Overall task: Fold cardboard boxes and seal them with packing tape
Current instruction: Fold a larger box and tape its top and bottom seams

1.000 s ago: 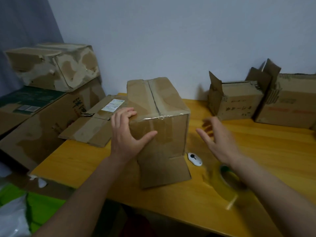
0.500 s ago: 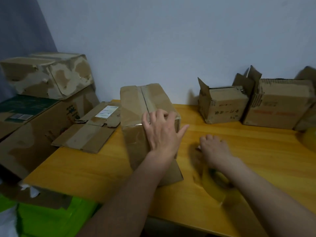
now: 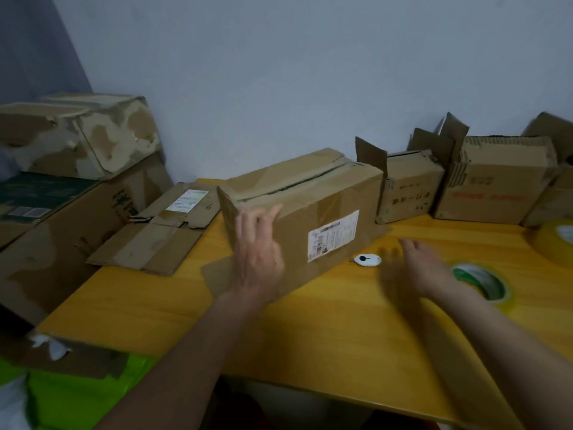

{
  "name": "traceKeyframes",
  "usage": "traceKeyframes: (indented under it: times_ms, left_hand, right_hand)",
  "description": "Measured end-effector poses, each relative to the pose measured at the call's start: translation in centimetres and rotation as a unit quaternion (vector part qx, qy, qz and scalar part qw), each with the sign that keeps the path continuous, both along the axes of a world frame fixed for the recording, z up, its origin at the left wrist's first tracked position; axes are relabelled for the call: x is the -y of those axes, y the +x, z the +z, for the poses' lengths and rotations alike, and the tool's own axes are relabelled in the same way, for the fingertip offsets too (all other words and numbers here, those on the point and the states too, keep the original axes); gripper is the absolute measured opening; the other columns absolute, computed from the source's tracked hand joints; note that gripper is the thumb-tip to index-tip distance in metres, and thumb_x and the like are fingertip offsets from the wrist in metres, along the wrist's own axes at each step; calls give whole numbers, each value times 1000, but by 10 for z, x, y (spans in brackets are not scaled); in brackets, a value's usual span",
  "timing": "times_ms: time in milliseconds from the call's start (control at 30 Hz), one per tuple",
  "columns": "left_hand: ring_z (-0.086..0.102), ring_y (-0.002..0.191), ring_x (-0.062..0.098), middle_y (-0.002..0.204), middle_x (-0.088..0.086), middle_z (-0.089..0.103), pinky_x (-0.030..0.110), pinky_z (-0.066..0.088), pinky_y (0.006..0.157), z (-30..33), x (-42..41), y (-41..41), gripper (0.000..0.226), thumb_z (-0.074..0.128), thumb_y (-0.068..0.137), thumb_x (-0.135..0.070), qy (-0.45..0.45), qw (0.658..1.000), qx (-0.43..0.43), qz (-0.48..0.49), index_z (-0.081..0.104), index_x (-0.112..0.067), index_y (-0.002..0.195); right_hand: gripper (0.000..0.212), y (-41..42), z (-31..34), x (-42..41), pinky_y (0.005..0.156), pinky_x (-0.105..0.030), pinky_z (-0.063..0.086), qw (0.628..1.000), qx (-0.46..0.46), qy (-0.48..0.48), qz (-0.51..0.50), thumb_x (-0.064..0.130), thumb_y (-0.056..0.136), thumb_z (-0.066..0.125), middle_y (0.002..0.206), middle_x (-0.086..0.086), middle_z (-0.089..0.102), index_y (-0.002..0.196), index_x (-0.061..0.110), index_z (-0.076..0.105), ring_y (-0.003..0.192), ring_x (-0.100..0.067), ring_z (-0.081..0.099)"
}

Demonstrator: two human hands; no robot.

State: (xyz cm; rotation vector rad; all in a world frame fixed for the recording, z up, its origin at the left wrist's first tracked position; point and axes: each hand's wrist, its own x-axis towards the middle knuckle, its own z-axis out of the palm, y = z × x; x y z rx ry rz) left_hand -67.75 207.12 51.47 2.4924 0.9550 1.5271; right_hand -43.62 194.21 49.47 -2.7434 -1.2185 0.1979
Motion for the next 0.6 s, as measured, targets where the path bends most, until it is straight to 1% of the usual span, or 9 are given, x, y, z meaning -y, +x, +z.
traceKeyframes:
  times_ms: [67, 100, 133, 200, 233, 333, 400, 500, 600]
  left_hand:
    - [53, 103, 44, 104, 24, 51, 60, 50, 87, -1, -5, -4, 51, 46, 74, 23, 9, 999, 30, 30, 63, 1, 117]
    - [52, 100, 41, 103, 23, 51, 60, 50, 86, -1, -7, -6, 49, 43, 75, 20, 10, 998, 42, 41, 65, 1, 115]
    - [52, 99, 39, 103, 23, 51, 57, 50, 87, 0, -9, -7, 48, 42, 75, 19, 3, 997, 50, 52, 66, 0, 113]
    - [50, 102, 36, 108, 21, 53, 44, 49, 89, 2, -9, -8, 50, 43, 75, 23, -24, 997, 54, 59, 66, -2, 112]
    - [49, 107, 34, 112, 19, 54, 41, 47, 91, 3, -9, -10, 52, 44, 75, 24, -38, 997, 47, 54, 65, -2, 114]
    - [43, 121, 32, 121, 12, 59, 43, 39, 103, 4, -13, -18, 54, 43, 78, 23, -58, 997, 15, 38, 62, -5, 119]
    - [40, 124, 27, 122, 11, 59, 41, 36, 104, 6, -18, -23, 52, 41, 81, 19, -73, 997, 5, 39, 60, -7, 121]
    - [37, 123, 23, 121, 9, 56, 35, 37, 99, 10, -25, -29, 55, 40, 81, 20, -89, 994, 7, 62, 60, -12, 120]
    - [36, 117, 23, 117, 5, 56, 28, 32, 95, 12, -34, -36, 61, 39, 77, 22, -72, 994, 6, 81, 64, -15, 118]
  right_hand:
    - [56, -9, -2, -9, 105, -39, 35, 996, -41, 79, 14, 20, 93, 58, 146, -12, 36, 143, 13, 34, 132, -30, 36]
    - [49, -15, -6, -13, 103, -38, 37, 995, -54, 86, 21, 23, 94, 57, 142, -11, 40, 139, 13, 40, 130, -29, 39]
    - [45, -20, -11, -16, 103, -37, 37, 995, -65, 74, 30, 25, 94, 56, 141, -10, 42, 136, 13, 44, 129, -28, 40]
    - [49, -28, -22, -19, 105, -35, 34, 994, -84, 47, 45, 24, 94, 56, 145, -8, 39, 139, 14, 40, 132, -27, 36]
    - [52, -30, -26, -20, 106, -35, 32, 994, -88, 48, 50, 22, 95, 55, 147, -7, 36, 142, 15, 36, 134, -28, 34]
    - [54, -28, -32, -22, 111, -36, 26, 993, -73, 59, 78, 15, 97, 47, 155, -2, 26, 147, 20, 28, 139, -27, 24]
    - [48, -24, -36, -28, 111, -36, 27, 992, -43, 38, 116, 14, 99, 42, 153, -1, 29, 145, 22, 34, 137, -28, 25]
    - [36, -18, -35, -31, 98, -36, 36, 987, -18, 26, 156, 9, 99, 37, 133, -4, 45, 131, 19, 49, 121, -31, 39]
    - [24, -7, -31, -23, 83, -35, 38, 989, 27, -3, 149, 8, 98, 39, 121, -9, 49, 117, 14, 52, 111, -31, 46]
